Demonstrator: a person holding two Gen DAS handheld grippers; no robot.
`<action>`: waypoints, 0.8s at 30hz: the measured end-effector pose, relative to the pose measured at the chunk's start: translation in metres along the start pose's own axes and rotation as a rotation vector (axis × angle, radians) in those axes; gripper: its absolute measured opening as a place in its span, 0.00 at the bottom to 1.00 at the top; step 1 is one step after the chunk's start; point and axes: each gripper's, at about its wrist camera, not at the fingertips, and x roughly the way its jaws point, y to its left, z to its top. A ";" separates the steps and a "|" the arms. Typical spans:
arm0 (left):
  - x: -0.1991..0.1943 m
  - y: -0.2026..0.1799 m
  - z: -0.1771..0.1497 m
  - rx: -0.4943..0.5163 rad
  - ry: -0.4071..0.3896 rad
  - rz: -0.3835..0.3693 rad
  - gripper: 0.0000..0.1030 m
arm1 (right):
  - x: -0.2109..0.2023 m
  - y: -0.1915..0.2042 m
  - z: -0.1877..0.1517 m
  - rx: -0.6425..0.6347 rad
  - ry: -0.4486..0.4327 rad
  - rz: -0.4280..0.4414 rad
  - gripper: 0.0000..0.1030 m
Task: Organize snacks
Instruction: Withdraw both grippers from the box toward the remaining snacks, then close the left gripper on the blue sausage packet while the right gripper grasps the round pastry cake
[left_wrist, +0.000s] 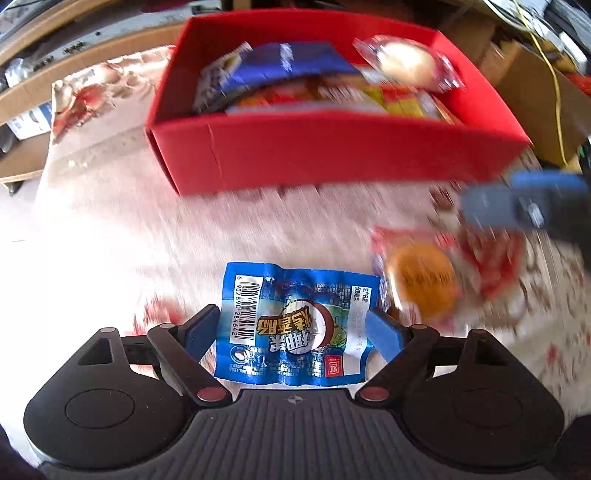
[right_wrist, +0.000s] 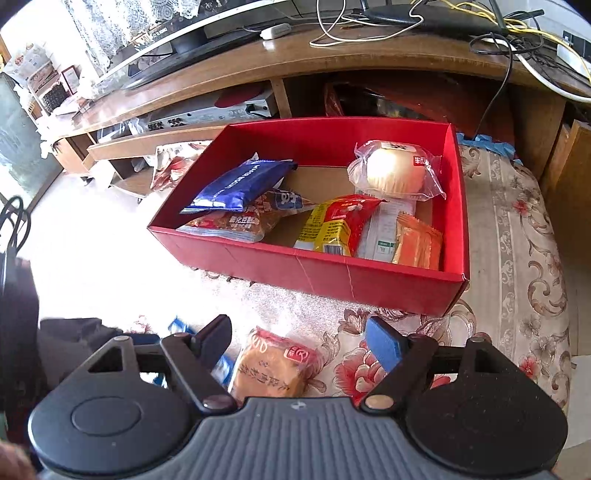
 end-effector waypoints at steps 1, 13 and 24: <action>-0.001 -0.002 -0.004 0.008 0.009 -0.003 0.87 | -0.001 0.000 -0.001 -0.001 0.000 0.002 0.79; -0.009 -0.011 -0.029 0.025 0.045 -0.012 0.91 | -0.002 0.003 -0.005 -0.005 0.012 0.022 0.80; -0.010 -0.035 -0.043 0.072 -0.034 0.063 0.88 | 0.015 0.007 -0.014 -0.028 0.069 -0.006 0.81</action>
